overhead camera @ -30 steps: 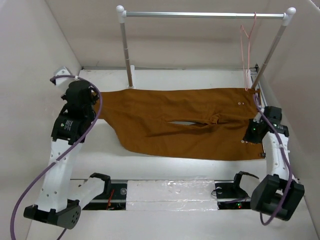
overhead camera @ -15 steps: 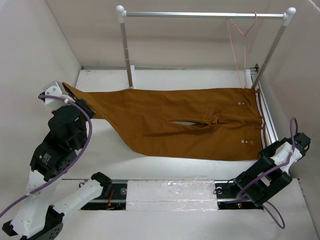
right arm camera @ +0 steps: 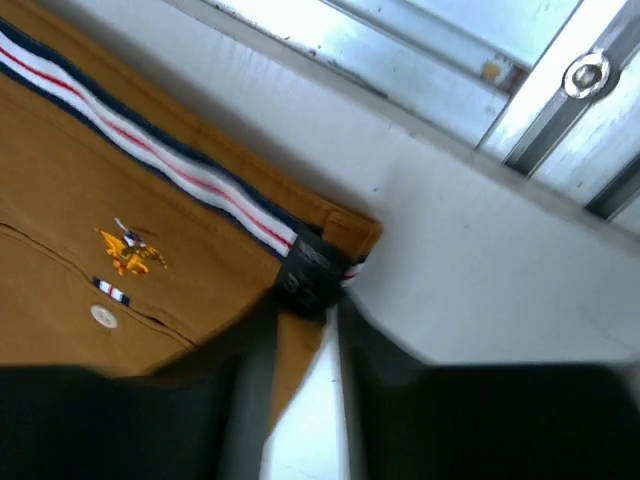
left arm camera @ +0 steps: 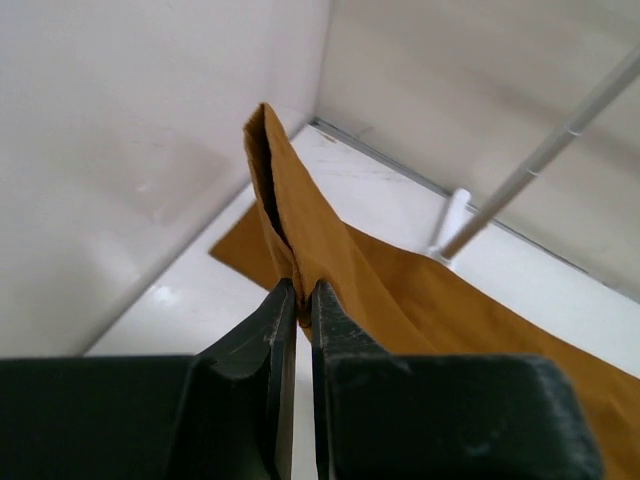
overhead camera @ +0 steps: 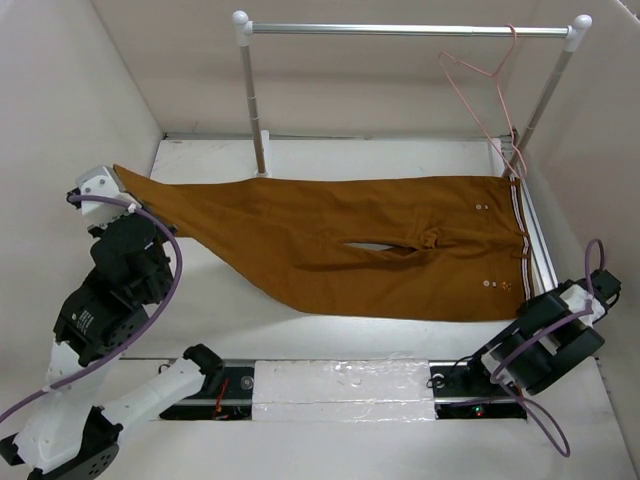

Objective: Place the trousers on the hanger
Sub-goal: Fold the trousers

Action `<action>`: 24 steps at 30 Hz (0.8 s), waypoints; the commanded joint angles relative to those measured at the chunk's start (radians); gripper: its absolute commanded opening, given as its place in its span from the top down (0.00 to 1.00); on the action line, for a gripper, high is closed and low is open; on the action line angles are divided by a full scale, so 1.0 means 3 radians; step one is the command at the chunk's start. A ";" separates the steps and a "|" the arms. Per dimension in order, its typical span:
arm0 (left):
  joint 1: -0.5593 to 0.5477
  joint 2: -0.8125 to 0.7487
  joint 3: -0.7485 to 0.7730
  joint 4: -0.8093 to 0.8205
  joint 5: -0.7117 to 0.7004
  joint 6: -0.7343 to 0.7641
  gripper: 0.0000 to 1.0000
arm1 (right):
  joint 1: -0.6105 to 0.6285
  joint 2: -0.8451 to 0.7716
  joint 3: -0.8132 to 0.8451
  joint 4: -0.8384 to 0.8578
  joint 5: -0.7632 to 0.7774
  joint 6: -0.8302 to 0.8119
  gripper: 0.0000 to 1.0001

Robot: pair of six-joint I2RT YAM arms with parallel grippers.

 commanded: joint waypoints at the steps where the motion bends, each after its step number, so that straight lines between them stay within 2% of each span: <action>1: -0.0083 -0.0070 0.0296 0.0310 -0.0543 0.0357 1.00 | 0.0005 0.0105 0.0194 0.0240 0.0106 0.0069 0.79; 3: -0.0083 -0.0065 0.0455 0.0224 -0.0624 0.0348 1.00 | 0.0005 0.0040 0.0332 0.0005 0.0305 -0.0048 1.00; 6: -0.0083 -0.0081 0.0660 0.0193 -0.0686 0.0348 1.00 | 0.0117 -0.0287 0.0624 -0.0425 0.0724 -0.0080 1.00; 7: -0.0083 -0.0086 0.0716 0.0244 -0.0691 0.0393 1.00 | 0.0163 -0.0339 0.0726 -0.0729 0.0781 -0.0070 1.00; 8: -0.0083 -0.0096 0.0722 0.0264 -0.0701 0.0419 1.00 | 0.0325 -0.0334 0.0904 -0.0869 0.1151 -0.0049 1.00; 10: -0.0083 -0.0132 0.0712 0.0331 -0.0757 0.0465 1.00 | 0.0449 -0.0421 0.1033 -0.1201 0.1460 0.0104 1.00; 13: -0.0165 -0.0244 0.0666 0.0443 -0.0967 0.0562 1.00 | 0.0485 -0.0748 0.1329 -0.1396 0.1752 -0.0043 1.00; 17: -0.0247 -0.0464 0.0599 0.0556 -0.1085 0.0680 1.00 | 0.0761 -0.0672 0.2070 -0.1958 0.2471 -0.0213 1.00; 22: -0.0589 -0.0490 0.0685 0.0796 -0.1422 0.1073 1.00 | 0.0930 -0.0968 0.2715 -0.2205 0.2637 -0.0227 1.00; 24: -0.0702 -0.0607 0.0584 0.1106 -0.1524 0.1399 1.00 | 0.0986 -0.1050 0.2772 -0.2225 0.2632 -0.0320 1.00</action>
